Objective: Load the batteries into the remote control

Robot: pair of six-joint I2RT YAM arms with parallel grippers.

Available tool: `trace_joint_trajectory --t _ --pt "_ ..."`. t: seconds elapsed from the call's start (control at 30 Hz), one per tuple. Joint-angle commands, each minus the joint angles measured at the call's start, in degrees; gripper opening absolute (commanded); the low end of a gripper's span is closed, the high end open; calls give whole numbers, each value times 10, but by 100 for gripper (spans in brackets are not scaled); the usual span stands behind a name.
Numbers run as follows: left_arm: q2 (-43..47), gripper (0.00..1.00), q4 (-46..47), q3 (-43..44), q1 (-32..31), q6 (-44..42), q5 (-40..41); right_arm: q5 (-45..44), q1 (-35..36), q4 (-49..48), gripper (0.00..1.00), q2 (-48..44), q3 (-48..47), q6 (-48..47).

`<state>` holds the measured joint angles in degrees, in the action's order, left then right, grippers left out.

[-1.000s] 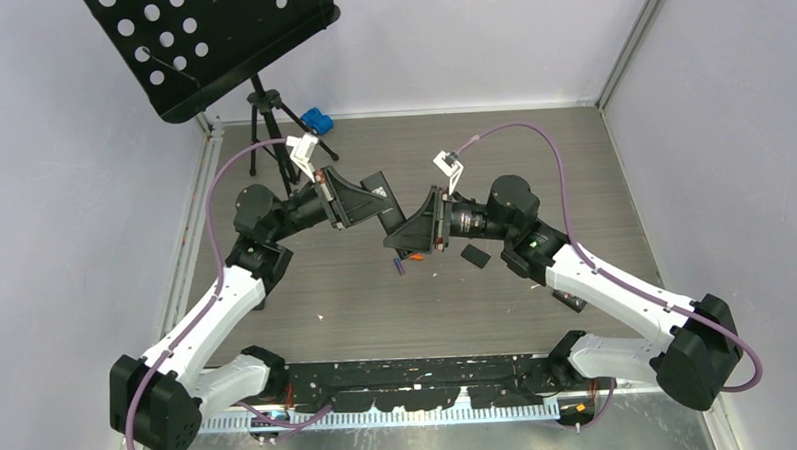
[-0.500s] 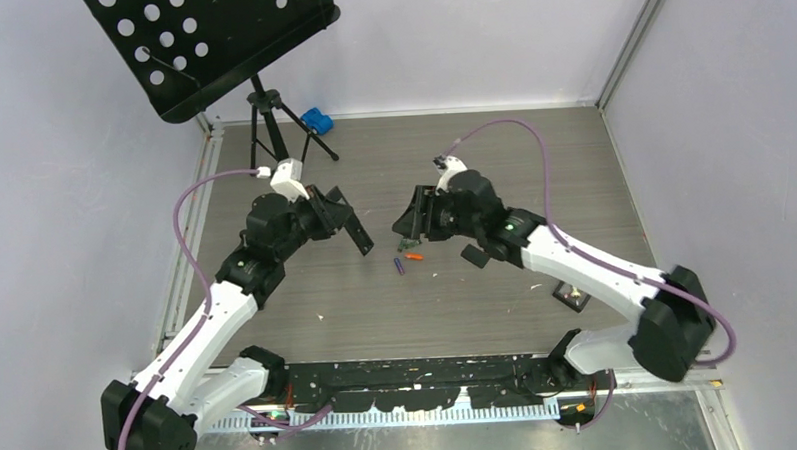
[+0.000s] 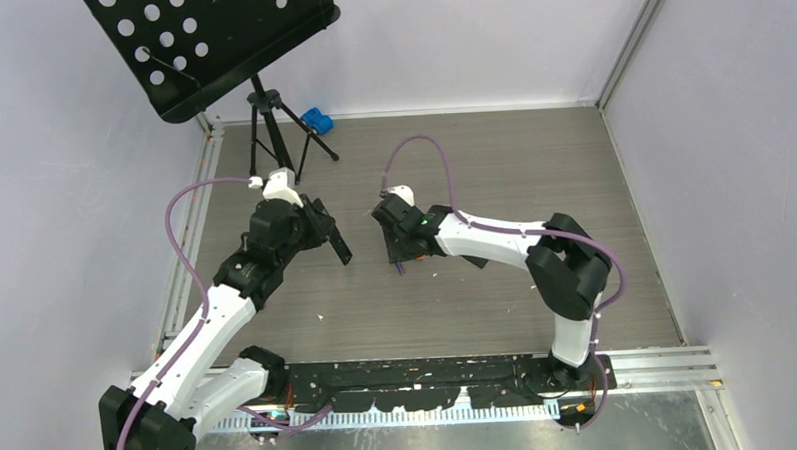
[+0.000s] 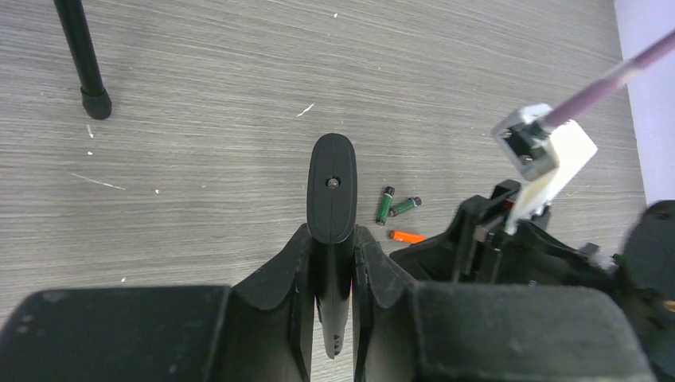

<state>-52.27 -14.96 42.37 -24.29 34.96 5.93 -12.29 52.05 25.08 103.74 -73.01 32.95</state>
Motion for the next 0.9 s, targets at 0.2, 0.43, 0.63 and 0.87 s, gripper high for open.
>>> trace_joint_trajectory --t 0.2,0.43,0.63,0.87 --pt "-3 0 4 8 1 -6 16 -29 7 68 32 94 -92 11" --pt "-1 0 -2 11 1 -5 15 -23 8 82 29 115 -102 17" --pt "2 0 -5 13 1 -1 13 1 4 84 19 117 -102 21" --pt "9 0 -12 18 1 3 6 8 -1 105 9 117 -107 29"
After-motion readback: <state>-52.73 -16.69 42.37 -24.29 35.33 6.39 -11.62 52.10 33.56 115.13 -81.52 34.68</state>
